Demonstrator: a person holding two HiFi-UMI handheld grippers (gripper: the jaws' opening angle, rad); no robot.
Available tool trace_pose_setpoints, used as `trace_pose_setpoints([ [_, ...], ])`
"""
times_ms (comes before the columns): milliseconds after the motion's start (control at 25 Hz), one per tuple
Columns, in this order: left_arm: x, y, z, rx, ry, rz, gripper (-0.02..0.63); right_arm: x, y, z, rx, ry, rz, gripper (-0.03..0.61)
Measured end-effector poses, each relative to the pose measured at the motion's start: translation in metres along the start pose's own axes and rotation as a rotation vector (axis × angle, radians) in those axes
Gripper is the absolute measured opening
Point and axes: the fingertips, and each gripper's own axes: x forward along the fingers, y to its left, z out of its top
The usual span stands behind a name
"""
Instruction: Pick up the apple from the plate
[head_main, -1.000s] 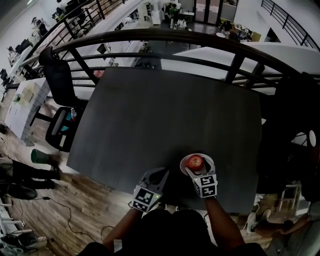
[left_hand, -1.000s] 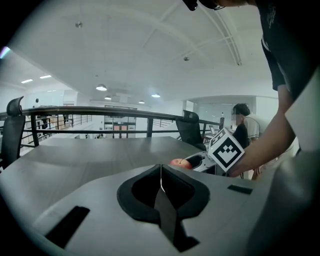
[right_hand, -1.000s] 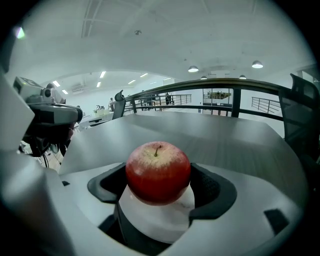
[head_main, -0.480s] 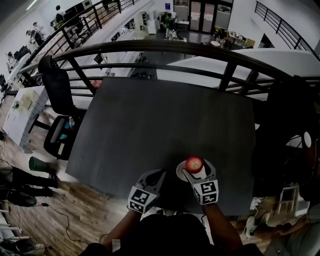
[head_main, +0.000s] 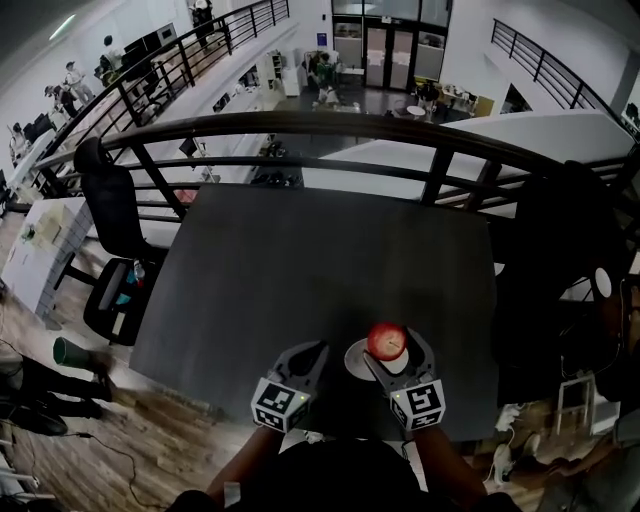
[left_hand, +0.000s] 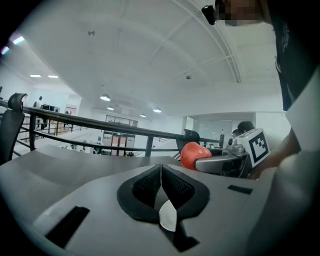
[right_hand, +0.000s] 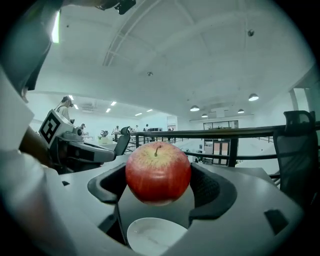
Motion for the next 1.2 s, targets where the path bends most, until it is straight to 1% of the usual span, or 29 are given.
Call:
trace_pose_setpoints([
  [120, 0.005, -0.005, 0.010, 0.015, -0.025, -0.010, 0.026, -0.008, 0.001, 0.015, -0.013, -0.025, -0.006, 0.413],
  [320, 0.013, -0.011, 0.033, 0.085, -0.081, -0.015, 0.028, -0.010, -0.003, 0.038, -0.035, -0.084, -0.015, 0.413],
  [400, 0.014, -0.010, 0.036, 0.087, -0.088, -0.019, 0.026, -0.011, -0.002, 0.044, -0.036, -0.103, -0.019, 0.413],
  [640, 0.015, -0.012, 0.040, 0.079, -0.098, -0.027, 0.026, -0.018, -0.004, 0.063, -0.009, -0.157, -0.046, 0.413],
  [800, 0.018, -0.018, 0.038, 0.083, -0.093, -0.045, 0.026, -0.021, -0.006, 0.066, -0.017, -0.159, -0.072, 0.413],
  [960, 0.018, -0.021, 0.038, 0.086, -0.090, -0.057, 0.027, -0.023, -0.006, 0.069, -0.009, -0.187, -0.080, 0.413],
  [1200, 0.017, -0.024, 0.035, 0.098, -0.072, -0.069, 0.026, -0.030, -0.009, 0.076, -0.043, -0.212, -0.141, 0.413],
])
